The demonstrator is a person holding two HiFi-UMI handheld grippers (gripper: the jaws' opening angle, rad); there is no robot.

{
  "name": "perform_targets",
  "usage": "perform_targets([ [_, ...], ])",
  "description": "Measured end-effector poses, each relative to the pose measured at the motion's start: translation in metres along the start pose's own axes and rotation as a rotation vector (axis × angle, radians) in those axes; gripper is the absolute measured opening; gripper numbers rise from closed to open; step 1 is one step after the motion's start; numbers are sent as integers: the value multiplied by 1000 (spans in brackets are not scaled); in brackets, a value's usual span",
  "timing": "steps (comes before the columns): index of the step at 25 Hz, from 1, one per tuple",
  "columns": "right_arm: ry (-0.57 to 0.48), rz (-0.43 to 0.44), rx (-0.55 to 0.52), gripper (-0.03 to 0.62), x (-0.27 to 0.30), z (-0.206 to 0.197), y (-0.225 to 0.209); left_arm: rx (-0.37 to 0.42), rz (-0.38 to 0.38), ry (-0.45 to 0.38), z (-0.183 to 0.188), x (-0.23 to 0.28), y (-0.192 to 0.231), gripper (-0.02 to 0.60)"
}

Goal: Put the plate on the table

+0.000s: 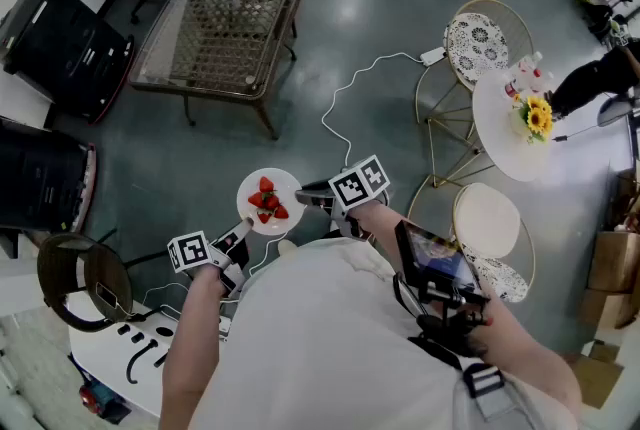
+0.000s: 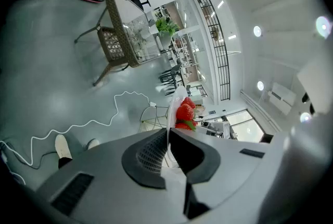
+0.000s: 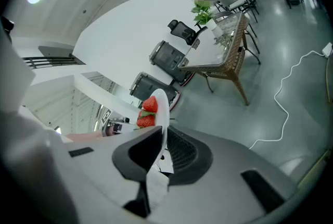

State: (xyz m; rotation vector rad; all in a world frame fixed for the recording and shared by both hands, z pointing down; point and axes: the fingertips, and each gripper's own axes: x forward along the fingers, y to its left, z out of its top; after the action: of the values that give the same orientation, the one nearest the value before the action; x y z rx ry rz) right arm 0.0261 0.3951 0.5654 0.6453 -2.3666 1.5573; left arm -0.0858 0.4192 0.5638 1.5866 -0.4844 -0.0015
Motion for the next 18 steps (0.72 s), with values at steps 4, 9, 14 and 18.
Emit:
perform_targets([
  [4,-9,10,-9,32,3,-1,1,17,3,-22,-5,-5,-1,12],
  [9,3,-4,2,32,6,-10,3,39,17,-17,-7,-11,4,12],
  [14,-5,-33,28,32,-2,-9,-6,55,34,-8,-6,-2,2,11],
  [18,-2,-39,39,32,-3,-5,-5,81,58,-2,-1,-2,1,11],
])
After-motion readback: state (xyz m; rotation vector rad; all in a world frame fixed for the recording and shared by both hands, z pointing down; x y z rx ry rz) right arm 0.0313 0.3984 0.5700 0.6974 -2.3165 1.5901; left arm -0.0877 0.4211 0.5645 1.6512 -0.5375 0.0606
